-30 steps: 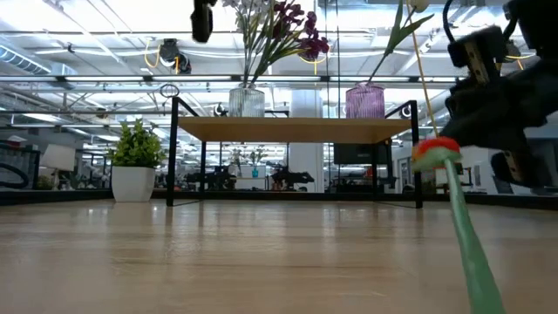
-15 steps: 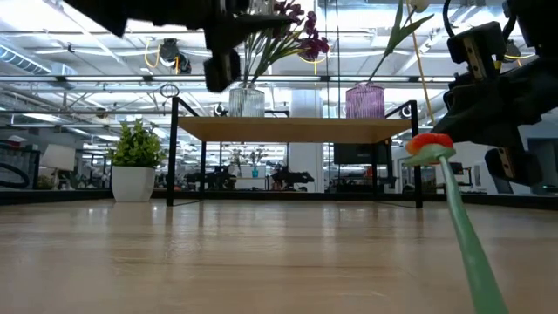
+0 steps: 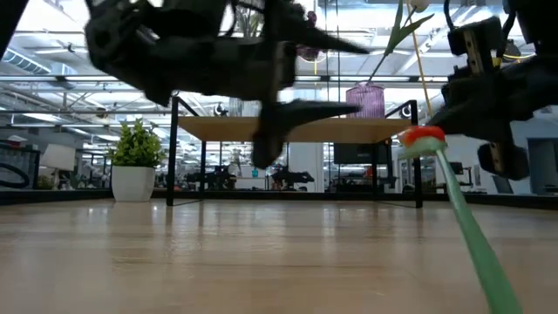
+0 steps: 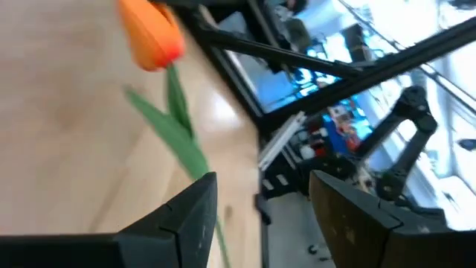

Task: Pick and place flowers into a vace then onto a shelf
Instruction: Put the orange flower into the violet vase

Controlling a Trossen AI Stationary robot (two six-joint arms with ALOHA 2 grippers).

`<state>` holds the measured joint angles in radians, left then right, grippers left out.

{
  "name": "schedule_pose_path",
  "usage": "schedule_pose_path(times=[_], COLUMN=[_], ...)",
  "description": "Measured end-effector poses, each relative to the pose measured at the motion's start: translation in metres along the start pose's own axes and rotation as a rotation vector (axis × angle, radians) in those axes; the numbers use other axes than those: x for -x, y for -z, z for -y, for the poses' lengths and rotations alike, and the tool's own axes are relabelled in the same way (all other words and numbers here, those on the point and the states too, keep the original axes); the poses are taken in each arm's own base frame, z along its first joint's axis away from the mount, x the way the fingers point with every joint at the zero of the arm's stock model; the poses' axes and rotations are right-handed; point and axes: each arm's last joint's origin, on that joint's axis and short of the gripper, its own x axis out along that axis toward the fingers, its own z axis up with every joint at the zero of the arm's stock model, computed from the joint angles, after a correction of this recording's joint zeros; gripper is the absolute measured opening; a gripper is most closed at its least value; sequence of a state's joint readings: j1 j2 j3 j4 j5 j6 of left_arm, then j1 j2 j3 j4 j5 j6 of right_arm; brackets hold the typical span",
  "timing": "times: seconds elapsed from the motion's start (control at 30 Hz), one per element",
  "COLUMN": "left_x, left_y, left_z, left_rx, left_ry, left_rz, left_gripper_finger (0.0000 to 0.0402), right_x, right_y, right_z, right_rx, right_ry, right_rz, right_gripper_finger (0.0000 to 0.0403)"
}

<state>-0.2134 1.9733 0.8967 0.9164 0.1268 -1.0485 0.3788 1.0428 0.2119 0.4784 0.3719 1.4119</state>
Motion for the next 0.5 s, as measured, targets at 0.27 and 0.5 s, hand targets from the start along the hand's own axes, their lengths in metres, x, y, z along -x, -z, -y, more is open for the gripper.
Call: schedule_pose_path(times=[0.27,0.5], left_x=[-0.054,-0.063], left_y=[-0.013,-0.029], left_z=[0.006,0.015], left_rx=[-0.110,-0.148], left_ry=[0.001,-0.043], left_rz=[-0.078,-0.128], left_gripper_finger=[0.0204,0.0189], right_x=[-0.001,-0.001], right_y=[-0.007,-0.006], right_z=[-0.008,-0.006], right_rx=[0.022,0.035], right_ry=[-0.073,-0.059], right_rz=[0.064,0.061], right_gripper_finger=[0.0000,0.0000])
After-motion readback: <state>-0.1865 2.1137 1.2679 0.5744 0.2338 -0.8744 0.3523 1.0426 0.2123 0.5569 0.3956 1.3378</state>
